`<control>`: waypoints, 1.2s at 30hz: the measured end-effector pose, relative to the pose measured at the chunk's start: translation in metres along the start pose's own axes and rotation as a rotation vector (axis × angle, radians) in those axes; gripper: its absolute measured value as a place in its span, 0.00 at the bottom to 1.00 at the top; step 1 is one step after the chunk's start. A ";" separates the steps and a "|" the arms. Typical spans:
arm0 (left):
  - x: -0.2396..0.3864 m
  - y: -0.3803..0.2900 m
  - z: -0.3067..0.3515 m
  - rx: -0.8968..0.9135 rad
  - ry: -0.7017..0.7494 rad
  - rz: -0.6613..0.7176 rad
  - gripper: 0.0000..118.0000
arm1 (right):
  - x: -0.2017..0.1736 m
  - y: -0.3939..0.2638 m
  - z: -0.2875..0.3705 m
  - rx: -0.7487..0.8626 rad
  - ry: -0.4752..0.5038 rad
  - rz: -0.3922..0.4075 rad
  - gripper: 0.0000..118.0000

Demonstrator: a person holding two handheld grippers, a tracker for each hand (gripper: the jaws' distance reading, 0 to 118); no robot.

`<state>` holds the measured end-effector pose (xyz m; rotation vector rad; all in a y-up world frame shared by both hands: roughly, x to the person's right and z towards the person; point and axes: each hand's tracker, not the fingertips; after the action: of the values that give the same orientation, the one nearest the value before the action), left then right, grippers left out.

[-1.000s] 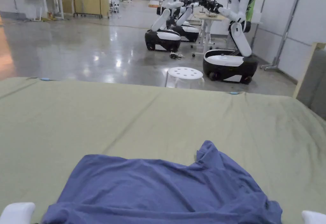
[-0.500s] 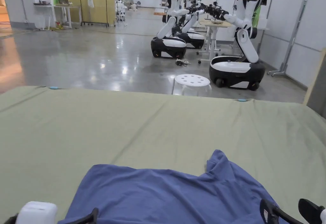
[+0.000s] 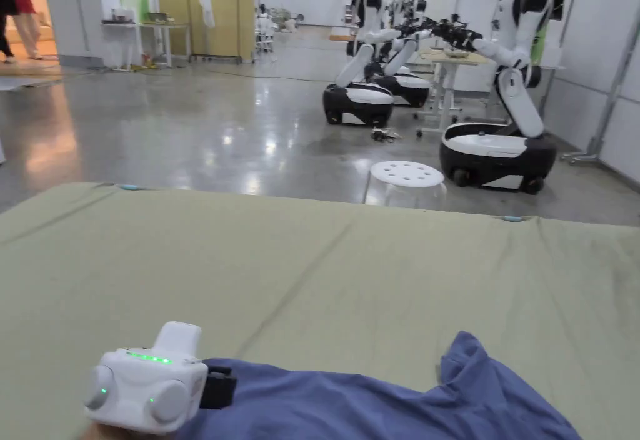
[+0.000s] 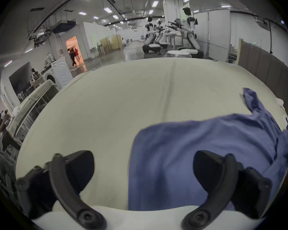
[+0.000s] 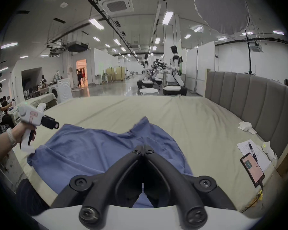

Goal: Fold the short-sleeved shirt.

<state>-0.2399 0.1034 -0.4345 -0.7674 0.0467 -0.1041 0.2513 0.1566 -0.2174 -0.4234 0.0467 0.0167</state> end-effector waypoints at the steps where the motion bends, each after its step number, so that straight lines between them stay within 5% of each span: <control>1: 0.001 0.008 -0.018 -0.024 -0.018 0.028 0.95 | 0.008 0.003 -0.008 -0.036 0.006 -0.010 0.03; 3: 0.004 0.016 -0.049 -0.091 -0.023 0.031 0.94 | 0.022 0.012 -0.029 -0.089 0.020 -0.012 0.03; 5: 0.015 0.022 -0.063 -0.120 0.011 -0.002 0.82 | 0.034 0.027 -0.059 -0.173 -0.014 0.035 0.03; 6: 0.019 0.023 -0.065 -0.117 0.014 -0.024 0.68 | 0.040 0.034 -0.079 -0.198 -0.038 0.059 0.03; 8: 0.021 0.023 -0.067 -0.154 -0.022 -0.022 0.24 | 0.056 0.048 -0.124 -0.275 -0.049 0.045 0.05; 9: 0.022 0.022 -0.066 -0.181 -0.049 0.006 0.11 | 0.065 0.053 -0.150 -0.328 -0.056 0.007 0.15; 11: 0.020 0.022 -0.051 -0.124 -0.032 0.045 0.05 | 0.083 0.060 -0.202 -0.450 -0.013 -0.075 0.62; 12: 0.020 0.024 -0.042 -0.111 -0.051 0.040 0.05 | 0.089 0.058 -0.227 -0.487 -0.016 -0.081 0.77; 13: 0.021 0.025 -0.035 -0.100 -0.050 0.028 0.05 | 0.092 0.056 -0.245 -0.514 -0.038 -0.067 0.79; 15: 0.021 0.027 -0.018 -0.063 -0.046 0.007 0.05 | 0.092 0.051 -0.276 -0.560 -0.120 0.003 0.79; 17: 0.021 0.030 -0.009 -0.055 -0.056 0.003 0.05 | 0.089 0.041 -0.294 -0.613 -0.100 -0.017 0.78; 20: 0.024 0.030 -0.006 -0.053 -0.045 -0.016 0.05 | 0.073 0.032 -0.294 -0.669 -0.085 0.012 0.43; 21: 0.024 0.029 -0.006 -0.054 -0.048 -0.012 0.05 | 0.067 0.039 -0.289 -0.640 -0.115 0.051 0.04; 24: 0.028 0.029 -0.002 -0.049 -0.044 -0.017 0.05 | 0.053 0.056 -0.270 -0.592 -0.126 0.150 0.04; 28: 0.022 0.028 0.032 0.014 -0.057 0.002 0.04 | 0.058 0.088 -0.225 -0.483 -0.067 0.105 0.04; 36: -0.004 -0.054 0.212 0.289 -0.075 0.026 0.03 | 0.069 0.082 -0.029 -0.200 0.041 0.127 0.04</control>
<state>-0.2308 0.2117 -0.2451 -0.4809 -0.0289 -0.0554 0.3174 0.2201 -0.2810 -0.6203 0.1133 0.1387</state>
